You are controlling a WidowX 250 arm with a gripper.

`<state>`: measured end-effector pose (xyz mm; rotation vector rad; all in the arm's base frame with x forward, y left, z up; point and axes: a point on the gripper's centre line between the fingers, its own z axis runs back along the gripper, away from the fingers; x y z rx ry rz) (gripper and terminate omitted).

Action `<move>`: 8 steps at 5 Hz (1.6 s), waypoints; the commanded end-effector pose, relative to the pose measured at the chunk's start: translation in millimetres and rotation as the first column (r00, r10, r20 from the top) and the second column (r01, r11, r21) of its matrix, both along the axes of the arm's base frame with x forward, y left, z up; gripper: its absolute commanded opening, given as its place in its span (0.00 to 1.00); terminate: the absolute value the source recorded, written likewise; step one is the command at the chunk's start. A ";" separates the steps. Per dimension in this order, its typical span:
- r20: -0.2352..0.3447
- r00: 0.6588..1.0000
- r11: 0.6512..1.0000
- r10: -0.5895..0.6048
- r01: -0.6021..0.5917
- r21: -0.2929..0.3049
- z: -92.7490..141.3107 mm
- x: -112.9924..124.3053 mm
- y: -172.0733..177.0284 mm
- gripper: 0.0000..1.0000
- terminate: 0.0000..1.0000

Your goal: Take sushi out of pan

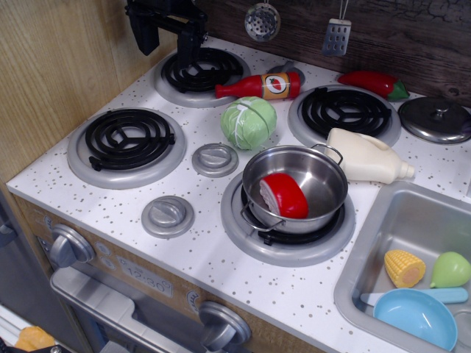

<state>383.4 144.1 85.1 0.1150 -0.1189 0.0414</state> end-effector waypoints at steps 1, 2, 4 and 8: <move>0.000 1.000 1.000 0.000 0.000 0.000 0.0 0.0 0.0 1.00 0.00; -0.006 0.984 0.983 0.180 -0.180 0.027 14.5 -8.6 -24.5 1.00 0.00; -0.025 0.860 0.860 0.510 -0.509 0.022 59.0 -56.6 -99.1 1.00 0.00; -0.031 0.619 0.615 0.785 -0.784 -0.091 5.8 -71.9 -186.5 1.00 0.00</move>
